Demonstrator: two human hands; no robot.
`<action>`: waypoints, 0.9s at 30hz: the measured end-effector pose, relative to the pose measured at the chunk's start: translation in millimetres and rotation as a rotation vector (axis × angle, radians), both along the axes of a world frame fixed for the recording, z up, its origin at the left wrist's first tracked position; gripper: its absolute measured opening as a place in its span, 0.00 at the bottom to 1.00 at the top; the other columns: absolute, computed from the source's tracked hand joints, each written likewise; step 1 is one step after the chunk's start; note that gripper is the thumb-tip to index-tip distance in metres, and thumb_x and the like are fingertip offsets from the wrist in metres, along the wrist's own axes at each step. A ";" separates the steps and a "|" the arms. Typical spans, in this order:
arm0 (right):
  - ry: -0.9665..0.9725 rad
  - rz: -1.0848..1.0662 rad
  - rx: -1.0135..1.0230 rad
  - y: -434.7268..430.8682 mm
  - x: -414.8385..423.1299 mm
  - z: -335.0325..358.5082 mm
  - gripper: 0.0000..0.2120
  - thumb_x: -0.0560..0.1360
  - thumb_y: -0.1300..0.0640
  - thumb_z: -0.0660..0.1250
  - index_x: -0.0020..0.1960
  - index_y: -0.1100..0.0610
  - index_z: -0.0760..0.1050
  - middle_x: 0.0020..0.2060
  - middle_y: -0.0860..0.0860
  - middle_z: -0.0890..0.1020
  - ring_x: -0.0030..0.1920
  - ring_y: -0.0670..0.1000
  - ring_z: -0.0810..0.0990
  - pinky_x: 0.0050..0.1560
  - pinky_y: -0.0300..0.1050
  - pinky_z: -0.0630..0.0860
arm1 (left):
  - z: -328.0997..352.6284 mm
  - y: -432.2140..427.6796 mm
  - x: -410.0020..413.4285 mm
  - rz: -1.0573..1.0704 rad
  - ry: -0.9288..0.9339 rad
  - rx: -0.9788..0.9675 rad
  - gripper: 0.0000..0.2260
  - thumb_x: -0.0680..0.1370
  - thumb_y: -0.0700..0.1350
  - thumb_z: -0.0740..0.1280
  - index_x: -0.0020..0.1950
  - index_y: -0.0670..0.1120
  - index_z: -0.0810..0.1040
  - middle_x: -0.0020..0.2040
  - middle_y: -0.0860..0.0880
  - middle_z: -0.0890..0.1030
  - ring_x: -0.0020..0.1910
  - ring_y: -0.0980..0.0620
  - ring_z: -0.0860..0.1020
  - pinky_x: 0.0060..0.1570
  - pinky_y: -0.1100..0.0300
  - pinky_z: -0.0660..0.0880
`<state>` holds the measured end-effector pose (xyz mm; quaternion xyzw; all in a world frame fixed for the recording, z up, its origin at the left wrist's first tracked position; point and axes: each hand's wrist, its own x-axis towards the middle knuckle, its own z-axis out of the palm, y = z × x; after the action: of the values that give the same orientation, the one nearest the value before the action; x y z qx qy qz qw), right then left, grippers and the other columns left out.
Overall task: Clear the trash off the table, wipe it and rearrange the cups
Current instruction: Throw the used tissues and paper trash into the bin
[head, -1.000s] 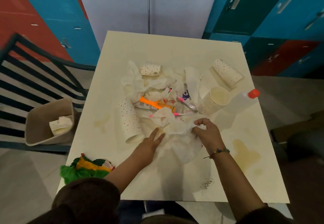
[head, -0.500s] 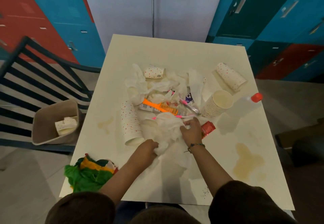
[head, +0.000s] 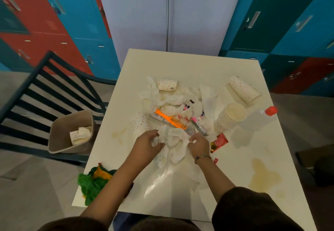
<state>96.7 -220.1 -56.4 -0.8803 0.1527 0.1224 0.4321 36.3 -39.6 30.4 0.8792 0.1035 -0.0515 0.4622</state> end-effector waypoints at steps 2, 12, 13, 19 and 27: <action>-0.069 -0.028 0.017 -4.4 -0.4 17.4 0.05 0.69 0.69 0.65 0.43 0.62 0.77 0.44 0.55 0.80 0.46 0.55 0.77 0.41 0.39 0.66 | 5.7 0.7 1.7 -0.003 -0.011 -0.003 0.02 0.70 0.37 0.70 0.41 0.40 0.78 0.38 0.45 0.79 0.36 0.58 0.73 0.36 0.75 0.67; -0.477 -0.116 0.170 -29.0 8.2 135.2 0.06 0.69 0.69 0.65 0.38 0.60 0.71 0.32 0.47 0.72 0.31 0.40 0.71 0.31 0.26 0.67 | 37.0 -2.5 22.3 0.063 -0.128 -0.068 0.10 0.72 0.42 0.71 0.35 0.52 0.73 0.31 0.55 0.73 0.32 0.61 0.72 0.33 0.71 0.66; -0.504 -0.134 0.195 -29.7 8.4 146.2 0.06 0.69 0.69 0.65 0.39 0.60 0.71 0.32 0.47 0.73 0.31 0.37 0.72 0.32 0.26 0.67 | 40.1 -3.3 24.5 0.066 -0.146 -0.077 0.11 0.72 0.42 0.71 0.34 0.53 0.72 0.31 0.55 0.73 0.32 0.61 0.71 0.33 0.70 0.66; -0.608 -0.177 0.346 -30.7 10.7 203.7 0.02 0.74 0.64 0.66 0.44 0.59 0.74 0.36 0.42 0.76 0.35 0.29 0.73 0.38 0.20 0.70 | 50.3 1.0 31.2 0.114 -0.154 -0.082 0.06 0.73 0.46 0.71 0.42 0.45 0.77 0.36 0.47 0.77 0.33 0.54 0.70 0.35 0.66 0.67; -0.562 -0.155 0.558 -6.2 10.1 253.2 0.04 0.76 0.56 0.64 0.43 0.50 0.75 0.40 0.44 0.79 0.44 0.47 0.78 0.45 0.37 0.79 | 86.4 33.4 25.9 0.228 -0.241 -0.091 0.07 0.75 0.47 0.68 0.51 0.48 0.77 0.36 0.57 0.77 0.33 0.59 0.73 0.30 0.70 0.71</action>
<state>106.8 -226.3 196.8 -0.7143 0.0552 -0.1192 0.6874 62.2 -6.2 116.7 0.8399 0.1439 0.1023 0.5133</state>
